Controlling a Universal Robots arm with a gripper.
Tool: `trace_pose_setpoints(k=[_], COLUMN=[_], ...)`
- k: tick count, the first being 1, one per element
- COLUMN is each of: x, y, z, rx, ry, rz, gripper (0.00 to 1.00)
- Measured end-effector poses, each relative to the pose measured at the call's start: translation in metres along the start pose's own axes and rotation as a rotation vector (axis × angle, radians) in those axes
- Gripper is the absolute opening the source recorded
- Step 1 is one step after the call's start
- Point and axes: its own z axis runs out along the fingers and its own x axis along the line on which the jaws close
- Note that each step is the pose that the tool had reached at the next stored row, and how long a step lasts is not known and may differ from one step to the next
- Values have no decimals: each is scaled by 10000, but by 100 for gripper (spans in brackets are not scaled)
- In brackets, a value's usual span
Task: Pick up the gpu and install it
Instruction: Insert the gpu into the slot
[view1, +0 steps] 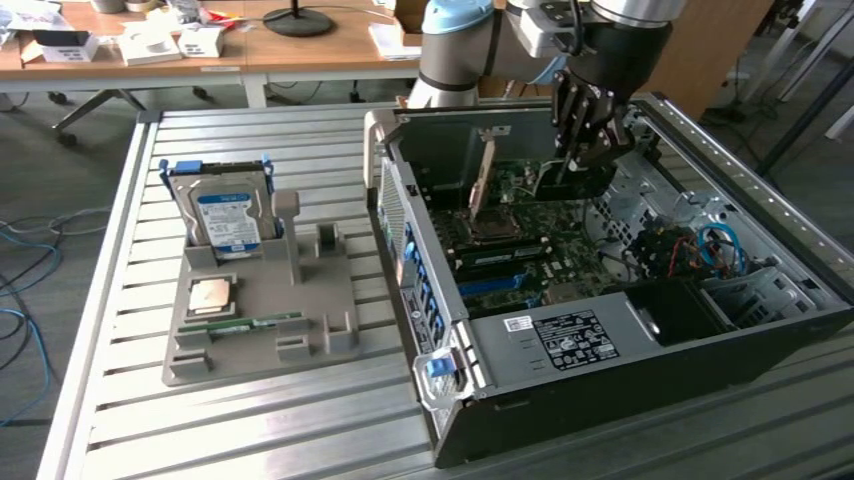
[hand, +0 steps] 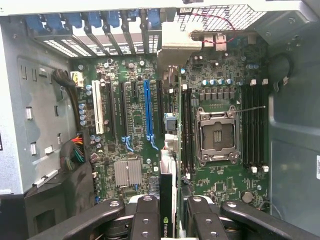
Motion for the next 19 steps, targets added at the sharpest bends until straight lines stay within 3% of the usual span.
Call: trace_pose_setpoints(k=[19], x=[2], y=[10], z=[29], rx=[-7], ry=[-7], rz=[-191], gripper=[26])
